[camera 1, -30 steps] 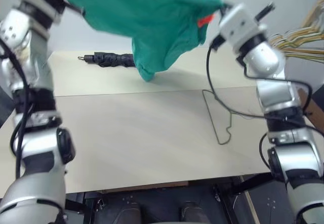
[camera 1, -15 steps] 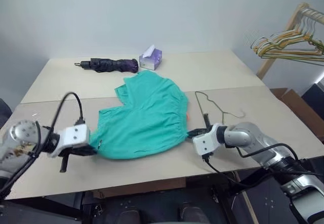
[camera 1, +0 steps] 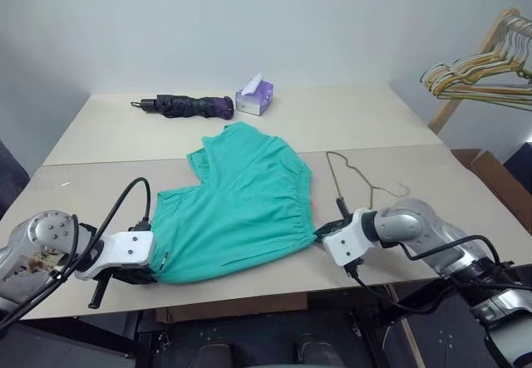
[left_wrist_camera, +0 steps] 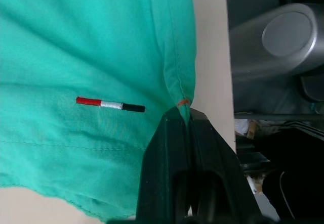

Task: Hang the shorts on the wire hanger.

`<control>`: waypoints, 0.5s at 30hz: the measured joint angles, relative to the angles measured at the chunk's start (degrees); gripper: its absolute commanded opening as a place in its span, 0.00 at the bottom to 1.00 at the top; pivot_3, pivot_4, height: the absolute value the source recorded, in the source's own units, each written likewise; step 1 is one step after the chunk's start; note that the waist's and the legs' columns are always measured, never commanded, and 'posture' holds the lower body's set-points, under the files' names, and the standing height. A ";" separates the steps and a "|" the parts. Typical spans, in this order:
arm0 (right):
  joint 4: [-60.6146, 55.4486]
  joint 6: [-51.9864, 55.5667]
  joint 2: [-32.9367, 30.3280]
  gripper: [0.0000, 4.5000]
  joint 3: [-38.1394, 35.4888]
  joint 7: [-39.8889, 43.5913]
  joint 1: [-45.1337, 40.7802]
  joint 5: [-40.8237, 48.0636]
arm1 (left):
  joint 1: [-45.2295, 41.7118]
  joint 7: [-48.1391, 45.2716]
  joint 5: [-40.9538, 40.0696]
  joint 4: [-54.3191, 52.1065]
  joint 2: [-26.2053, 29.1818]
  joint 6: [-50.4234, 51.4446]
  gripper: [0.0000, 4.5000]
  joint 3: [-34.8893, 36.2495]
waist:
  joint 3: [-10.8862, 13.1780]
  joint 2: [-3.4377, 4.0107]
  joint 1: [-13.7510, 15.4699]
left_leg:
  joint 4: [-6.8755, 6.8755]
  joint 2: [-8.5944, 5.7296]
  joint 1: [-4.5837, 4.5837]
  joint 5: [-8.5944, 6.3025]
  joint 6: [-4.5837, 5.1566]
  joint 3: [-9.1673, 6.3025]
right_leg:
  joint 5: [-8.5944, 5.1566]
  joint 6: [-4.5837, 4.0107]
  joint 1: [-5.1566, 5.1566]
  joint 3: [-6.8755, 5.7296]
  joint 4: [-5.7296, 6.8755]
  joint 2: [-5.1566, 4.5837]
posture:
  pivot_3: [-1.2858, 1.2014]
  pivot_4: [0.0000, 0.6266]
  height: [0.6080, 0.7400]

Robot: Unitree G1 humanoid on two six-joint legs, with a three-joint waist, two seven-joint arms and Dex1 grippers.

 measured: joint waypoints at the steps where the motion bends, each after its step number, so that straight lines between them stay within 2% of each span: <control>1: -0.51 0.50 -0.21 0.42 -0.31 0.79 0.21 0.40 | 0.00 -0.04 -0.30 0.10 -0.08 -0.04 0.29 0.11 | 0.00 0.00 0.00 | 0.00 0.00 0.00 0.00 0.00 0.00 | 0.00 0.00 0.00 0.00 0.00 0.00 | 0.55 0.00 1.00; 2: -0.94 0.91 -0.52 0.52 -0.77 1.62 0.39 1.32 | -0.01 -0.08 -0.71 0.11 -0.18 -0.09 0.37 0.34 | 0.00 0.00 0.00 | 0.00 0.00 -0.01 0.00 0.00 0.00 | 0.00 0.00 0.00 0.00 0.00 0.00 | 0.55 0.00 1.00; 7: -4.71 3.96 -2.48 0.88 -3.64 5.00 2.26 5.07 | -0.77 -1.82 -2.74 0.28 0.13 0.06 0.71 2.40 | 0.00 0.00 0.02 | 0.00 0.01 0.00 0.00 0.00 0.00 | -0.01 0.00 -0.01 -0.01 0.00 0.00 | 0.55 0.00 1.00; 8: -5.38 4.82 -2.94 0.98 -4.20 5.61 2.67 6.13 | -1.09 -2.27 -3.22 0.33 0.26 0.18 0.81 2.96 | 0.00 0.00 0.02 | 0.00 0.01 -0.01 0.00 0.00 0.01 | -0.01 0.00 -0.01 -0.01 0.00 0.00 | 0.55 0.00 1.00; 9: -5.93 5.67 -3.14 1.00 -4.79 5.99 3.01 6.89 | -1.28 -2.54 -3.65 0.35 0.30 0.30 0.84 3.54 | 0.00 0.00 0.03 | 0.00 0.01 -0.01 0.00 0.00 0.01 | -0.01 0.00 -0.01 -0.01 0.00 0.00 | 0.54 0.00 1.00; 11: -7.91 11.93 -2.80 1.00 -7.91 5.84 3.83 10.30 | -2.25 -3.19 -5.89 0.53 0.29 1.12 0.97 5.53 | 0.00 0.00 0.03 | 0.00 0.01 0.01 0.00 0.00 0.01 | -0.01 0.00 -0.01 -0.01 0.03 0.00 | 0.54 0.00 1.00; 13: -8.78 20.74 -1.11 1.00 -11.60 4.06 3.64 13.05 | -4.28 -3.22 -8.58 0.77 -1.02 2.28 0.99 7.13 | 0.00 -0.01 -0.02 | 0.00 0.02 0.05 0.00 0.00 0.01 | 0.00 -0.01 0.02 -0.01 0.05 0.02 | 0.54 0.00 1.00; 15: -9.05 32.77 1.49 1.00 -15.29 1.57 2.40 15.90 | -8.16 -2.29 -13.29 1.00 -4.92 4.76 0.99 9.41 | 0.00 -0.01 0.08 | 0.00 0.02 0.04 0.00 0.00 0.00 | 0.00 -0.01 0.03 -0.02 0.06 0.02 | 0.54 0.00 1.00</control>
